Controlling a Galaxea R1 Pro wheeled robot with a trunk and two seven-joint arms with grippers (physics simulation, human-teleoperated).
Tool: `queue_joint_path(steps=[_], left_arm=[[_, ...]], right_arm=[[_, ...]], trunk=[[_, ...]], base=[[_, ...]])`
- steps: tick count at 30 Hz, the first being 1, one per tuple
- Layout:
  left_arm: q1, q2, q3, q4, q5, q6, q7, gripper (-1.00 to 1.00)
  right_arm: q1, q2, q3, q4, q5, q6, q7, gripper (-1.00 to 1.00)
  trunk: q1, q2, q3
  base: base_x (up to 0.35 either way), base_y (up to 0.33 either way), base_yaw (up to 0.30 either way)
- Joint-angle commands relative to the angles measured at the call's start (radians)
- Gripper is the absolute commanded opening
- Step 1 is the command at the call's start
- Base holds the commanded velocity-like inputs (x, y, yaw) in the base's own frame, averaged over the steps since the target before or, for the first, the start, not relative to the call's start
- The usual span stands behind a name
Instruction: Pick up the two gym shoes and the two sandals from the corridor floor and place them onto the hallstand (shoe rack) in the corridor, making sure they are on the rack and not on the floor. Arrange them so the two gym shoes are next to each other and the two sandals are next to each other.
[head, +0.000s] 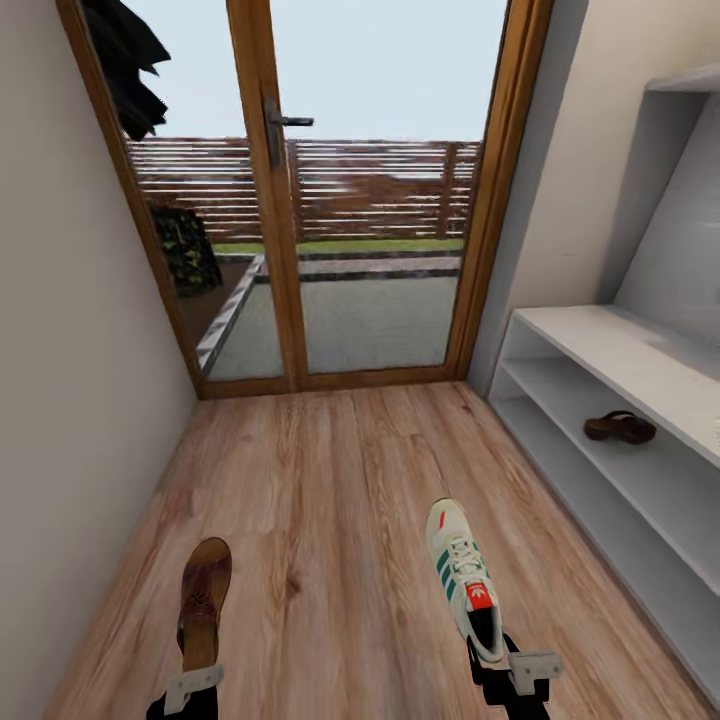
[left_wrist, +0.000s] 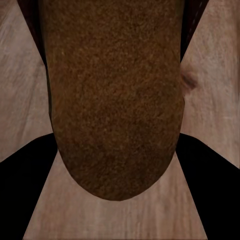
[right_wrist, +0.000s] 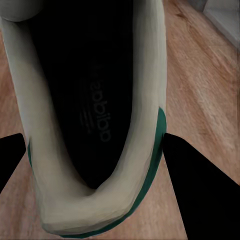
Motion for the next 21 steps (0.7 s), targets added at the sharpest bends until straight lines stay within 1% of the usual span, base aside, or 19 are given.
queue_joint_path(steps=[1, 21], left_arm=[[-0.001, -0.001, 0.009, 0.0, -0.005, -0.003, -0.008, -1.0], [-0.001, -0.001, 0.008, 0.0, -0.005, -0.003, -0.008, -1.0]], right_arm=[[-0.001, 0.0, -0.009, 0.001, 0.009, -0.003, 0.001, -1.0], [-0.001, 0.0, -0.009, 0.001, 0.009, -0.003, 0.001, -1.0]], trunk=[[0.0, 0.0, -0.001], [0.0, 0.0, -0.001]], base=[[0.296, 0.182, -0.262], [0.288, 0.162, -0.262]])
